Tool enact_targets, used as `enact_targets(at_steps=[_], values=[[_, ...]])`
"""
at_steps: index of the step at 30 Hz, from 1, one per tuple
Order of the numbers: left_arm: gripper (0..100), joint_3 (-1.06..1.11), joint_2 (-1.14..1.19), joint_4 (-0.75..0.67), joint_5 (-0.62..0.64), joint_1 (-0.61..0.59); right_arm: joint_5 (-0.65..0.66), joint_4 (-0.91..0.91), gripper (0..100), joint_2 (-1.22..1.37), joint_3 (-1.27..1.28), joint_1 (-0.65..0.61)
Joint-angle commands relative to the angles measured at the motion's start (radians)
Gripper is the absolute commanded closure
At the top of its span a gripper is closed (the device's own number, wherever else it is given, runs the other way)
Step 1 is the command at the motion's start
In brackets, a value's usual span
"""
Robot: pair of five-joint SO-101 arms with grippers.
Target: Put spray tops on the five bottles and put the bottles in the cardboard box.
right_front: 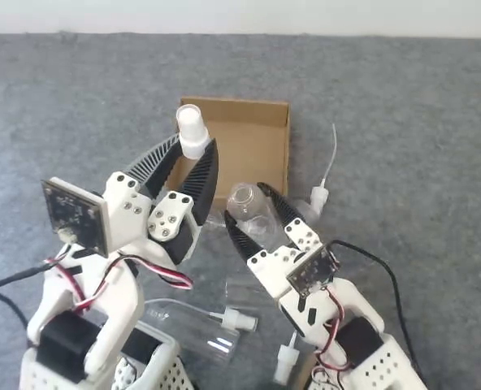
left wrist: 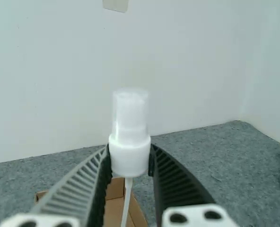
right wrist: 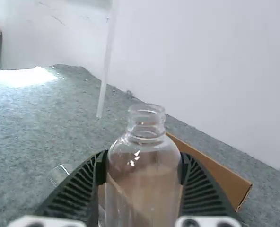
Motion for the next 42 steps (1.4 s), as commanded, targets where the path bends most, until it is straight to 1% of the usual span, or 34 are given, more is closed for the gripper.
enact_targets(at_steps=[1,6,11,16,20,25,28,34,38,42], values=[[99,-0.033,-0.057,-0.032,0.005,-0.005,0.012,-0.021,92.9,0.008,0.02,0.025],[99,-0.019,-0.153,-0.049,0.006,-0.005,0.012,0.021,92.9,0.007,0.02,0.027],[99,0.067,-0.221,-0.114,0.011,0.006,0.012,0.021,92.9,0.008,0.02,0.022],[99,0.122,-0.315,-0.14,0.011,0.006,0.012,0.022,92.9,0.008,0.02,0.022],[99,0.16,-0.364,-0.166,0.063,0.008,0.012,0.022,92.9,0.008,0.02,0.022],[99,0.188,-0.368,-0.166,0.064,0.084,0.018,0.022,92.9,0.008,0.02,0.022],[99,0.214,-0.368,-0.187,0.034,0.115,0.02,0.022,92.9,0.008,0.02,0.022],[99,0.228,-0.367,-0.19,0.025,0.146,0.02,0.024,92.9,0.007,0.02,0.019],[99,0.251,-0.367,-0.215,0.025,0.146,0.023,0.064,92.9,-0.002,0.02,-0.024],[99,0.252,-0.368,-0.218,0.025,0.146,0.078,0.07,92.9,-0.002,0.02,-0.033]])
